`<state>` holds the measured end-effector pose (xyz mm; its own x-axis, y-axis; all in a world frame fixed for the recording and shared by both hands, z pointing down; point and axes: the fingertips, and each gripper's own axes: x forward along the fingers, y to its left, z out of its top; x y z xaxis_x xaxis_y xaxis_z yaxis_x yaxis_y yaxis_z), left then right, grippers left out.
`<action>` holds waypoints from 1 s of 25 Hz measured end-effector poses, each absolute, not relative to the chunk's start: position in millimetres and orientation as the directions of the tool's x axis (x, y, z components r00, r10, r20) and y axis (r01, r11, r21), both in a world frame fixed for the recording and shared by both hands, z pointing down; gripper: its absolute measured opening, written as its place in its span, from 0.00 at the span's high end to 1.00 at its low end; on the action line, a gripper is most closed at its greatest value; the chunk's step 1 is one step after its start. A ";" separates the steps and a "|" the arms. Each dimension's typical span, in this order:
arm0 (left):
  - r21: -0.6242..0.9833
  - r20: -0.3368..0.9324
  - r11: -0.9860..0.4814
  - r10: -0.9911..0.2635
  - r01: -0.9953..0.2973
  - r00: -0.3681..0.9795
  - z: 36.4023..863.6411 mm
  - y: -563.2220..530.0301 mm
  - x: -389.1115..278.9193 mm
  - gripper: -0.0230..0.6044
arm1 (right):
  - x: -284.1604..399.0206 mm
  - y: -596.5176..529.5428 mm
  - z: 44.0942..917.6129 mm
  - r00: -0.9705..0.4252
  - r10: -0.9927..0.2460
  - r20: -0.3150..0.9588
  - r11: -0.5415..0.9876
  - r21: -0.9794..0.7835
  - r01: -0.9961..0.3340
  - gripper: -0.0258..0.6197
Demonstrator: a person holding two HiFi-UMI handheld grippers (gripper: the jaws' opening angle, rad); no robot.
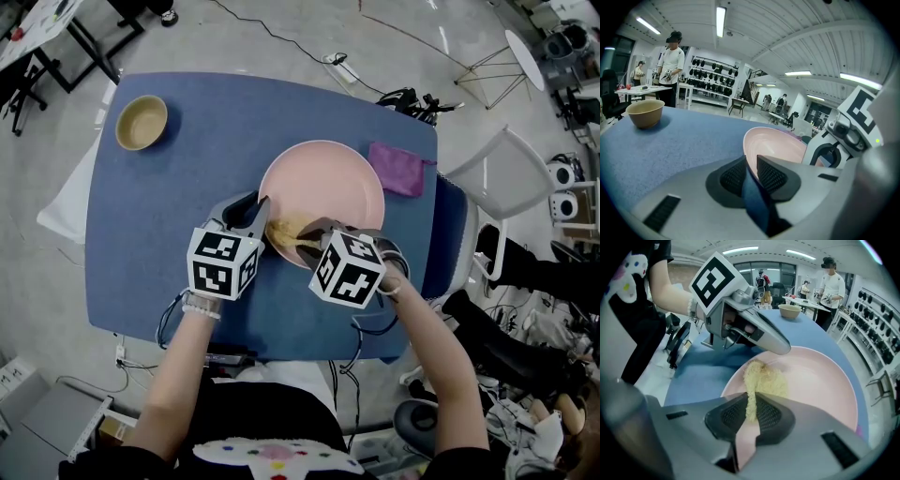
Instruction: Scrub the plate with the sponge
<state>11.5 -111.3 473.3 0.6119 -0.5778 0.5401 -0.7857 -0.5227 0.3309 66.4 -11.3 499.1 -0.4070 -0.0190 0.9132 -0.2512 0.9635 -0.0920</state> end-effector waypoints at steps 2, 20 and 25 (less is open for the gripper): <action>0.329 0.540 -0.524 -0.578 -0.786 0.612 473.4 -111.2 11.4 0.84 | 67.7 -14.9 499.5 -0.417 -0.043 0.908 0.958 -0.081 -0.276 0.90; 0.323 0.540 -0.526 -0.580 -0.787 0.609 473.4 -110.6 10.5 0.84 | 117.6 -96.2 496.4 -0.384 -0.268 0.884 0.833 0.013 -0.553 0.90; 0.327 0.537 -0.524 -0.581 -0.786 0.611 475.3 -110.4 11.3 0.84 | 138.6 -107.6 497.1 -0.336 -0.293 0.895 0.788 0.027 -0.615 0.90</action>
